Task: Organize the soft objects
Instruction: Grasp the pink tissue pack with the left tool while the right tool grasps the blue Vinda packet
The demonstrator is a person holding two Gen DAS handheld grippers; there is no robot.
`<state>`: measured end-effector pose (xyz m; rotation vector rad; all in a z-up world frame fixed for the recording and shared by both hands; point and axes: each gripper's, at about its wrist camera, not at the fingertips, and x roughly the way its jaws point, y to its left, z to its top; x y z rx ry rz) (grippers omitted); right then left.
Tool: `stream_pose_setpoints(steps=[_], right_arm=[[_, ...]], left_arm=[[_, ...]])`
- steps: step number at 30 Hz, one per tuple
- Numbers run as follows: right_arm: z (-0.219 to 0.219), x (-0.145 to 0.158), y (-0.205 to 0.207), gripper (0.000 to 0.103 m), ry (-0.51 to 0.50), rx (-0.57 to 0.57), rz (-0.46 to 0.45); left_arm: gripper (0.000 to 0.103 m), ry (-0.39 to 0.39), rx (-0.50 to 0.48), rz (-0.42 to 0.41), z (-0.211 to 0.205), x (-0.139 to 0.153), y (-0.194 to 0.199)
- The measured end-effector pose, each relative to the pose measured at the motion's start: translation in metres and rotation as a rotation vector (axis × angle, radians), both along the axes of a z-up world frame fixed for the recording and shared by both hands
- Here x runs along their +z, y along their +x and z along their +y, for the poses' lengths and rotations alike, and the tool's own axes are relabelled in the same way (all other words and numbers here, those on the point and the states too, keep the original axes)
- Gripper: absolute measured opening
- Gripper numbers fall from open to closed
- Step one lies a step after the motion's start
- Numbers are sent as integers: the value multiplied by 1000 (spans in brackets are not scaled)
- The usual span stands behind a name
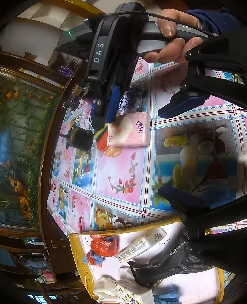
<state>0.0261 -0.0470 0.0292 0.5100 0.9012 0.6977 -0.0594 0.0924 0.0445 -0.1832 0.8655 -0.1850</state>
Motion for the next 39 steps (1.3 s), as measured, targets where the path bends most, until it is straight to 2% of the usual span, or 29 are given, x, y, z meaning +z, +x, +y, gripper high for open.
stream_pose_setpoints(steps=[3,6,12,15,20,22,23,24,26,29,34,36,39], right_arm=[[-11,8,-2,40,-25,-53,-32],[-20,6,1,43,-24,-59,-7],[-41,8,1,43,15,-80,-1],[-53,11,0,43,25,-110,-10],[-61,12,1,44,44,-118,-1],[-60,12,2,45,36,-114,4],[-59,11,2,47,32,-114,9],[-58,9,2,48,26,-113,15],[-57,5,3,53,9,-108,36],[-55,-3,5,55,-41,-102,63],[-44,-19,6,57,-196,-83,95],[-34,-23,-1,57,-222,-14,82],[-23,-20,-17,57,-280,66,13]], left_arm=[[77,-5,-18,12,-6,0,6],[83,-5,-36,31,-15,-1,17],[84,-30,-45,100,-29,-10,52],[84,-14,-46,133,-40,-18,70],[84,-10,-28,160,-48,-31,95],[83,8,-3,138,-47,-33,97],[77,9,2,135,-47,-33,97],[65,5,7,125,-44,-33,95],[52,18,14,125,-40,-32,91],[52,12,27,116,-27,-31,79],[52,55,58,79,-13,-32,61],[52,56,55,71,-11,-33,59],[52,59,54,60,-11,-33,58]])
